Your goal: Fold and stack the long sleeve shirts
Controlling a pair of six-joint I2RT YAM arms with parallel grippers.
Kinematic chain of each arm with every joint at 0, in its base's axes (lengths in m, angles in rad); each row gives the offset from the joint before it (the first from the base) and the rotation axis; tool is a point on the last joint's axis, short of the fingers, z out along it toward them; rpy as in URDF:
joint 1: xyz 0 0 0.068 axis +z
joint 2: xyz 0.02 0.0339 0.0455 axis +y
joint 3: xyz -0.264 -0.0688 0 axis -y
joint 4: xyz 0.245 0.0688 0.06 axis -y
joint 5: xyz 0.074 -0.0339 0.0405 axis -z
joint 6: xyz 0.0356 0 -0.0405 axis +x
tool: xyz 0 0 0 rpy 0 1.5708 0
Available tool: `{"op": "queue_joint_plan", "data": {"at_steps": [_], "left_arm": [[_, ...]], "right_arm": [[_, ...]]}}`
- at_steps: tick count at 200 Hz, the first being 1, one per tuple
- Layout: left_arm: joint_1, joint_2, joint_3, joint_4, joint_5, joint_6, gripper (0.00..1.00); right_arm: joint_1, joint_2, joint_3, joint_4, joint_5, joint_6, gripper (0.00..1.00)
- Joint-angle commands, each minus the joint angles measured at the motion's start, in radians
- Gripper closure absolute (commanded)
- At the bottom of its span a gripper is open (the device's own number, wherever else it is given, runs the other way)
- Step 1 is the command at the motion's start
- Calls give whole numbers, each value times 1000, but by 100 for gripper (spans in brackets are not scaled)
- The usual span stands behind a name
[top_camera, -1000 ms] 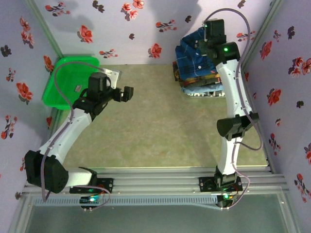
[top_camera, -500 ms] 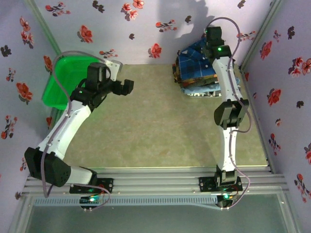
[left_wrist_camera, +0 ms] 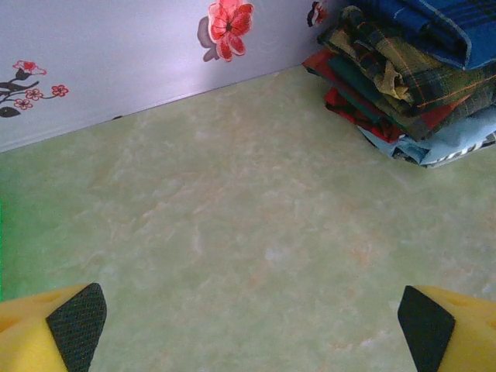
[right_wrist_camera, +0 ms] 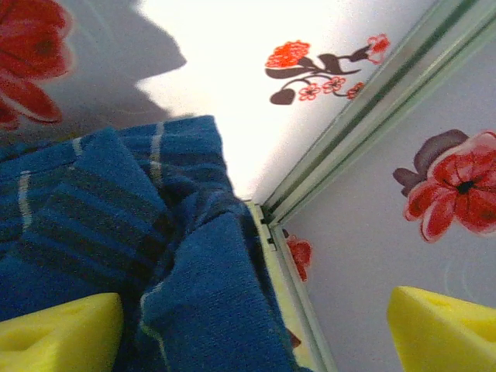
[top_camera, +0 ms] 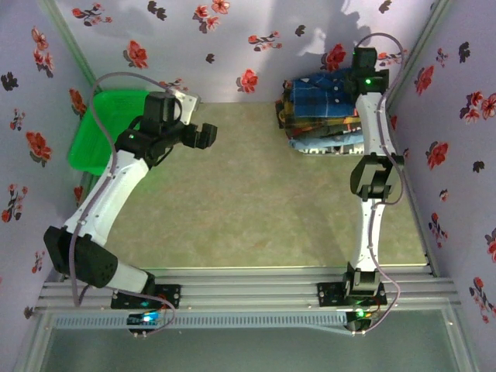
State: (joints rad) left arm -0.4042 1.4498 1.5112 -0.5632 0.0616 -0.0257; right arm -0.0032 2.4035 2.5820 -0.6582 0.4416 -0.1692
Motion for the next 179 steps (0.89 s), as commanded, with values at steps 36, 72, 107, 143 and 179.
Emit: {"op": "queue_joint_plan", "data": {"at_steps": [36,72,107,143,179], "left_arm": [[-8,-71,-67,27,-35,-30,0],[-8,-141,-154,81,-90,-48,0],[-5,-221,-255,154,-143,-72,0],[0,-276,-320,185,-191,-86,0],[81,-376,-494,282,-235,-186,0]], "right_arm": [[-24,-105,-39,-29,-50,103,1],[-26,-281,-212,39,-205,225,1],[-24,-436,-367,126,-255,365,1],[-23,-617,-576,123,-301,480,1],[49,-978,-1119,248,-370,545,1]]}}
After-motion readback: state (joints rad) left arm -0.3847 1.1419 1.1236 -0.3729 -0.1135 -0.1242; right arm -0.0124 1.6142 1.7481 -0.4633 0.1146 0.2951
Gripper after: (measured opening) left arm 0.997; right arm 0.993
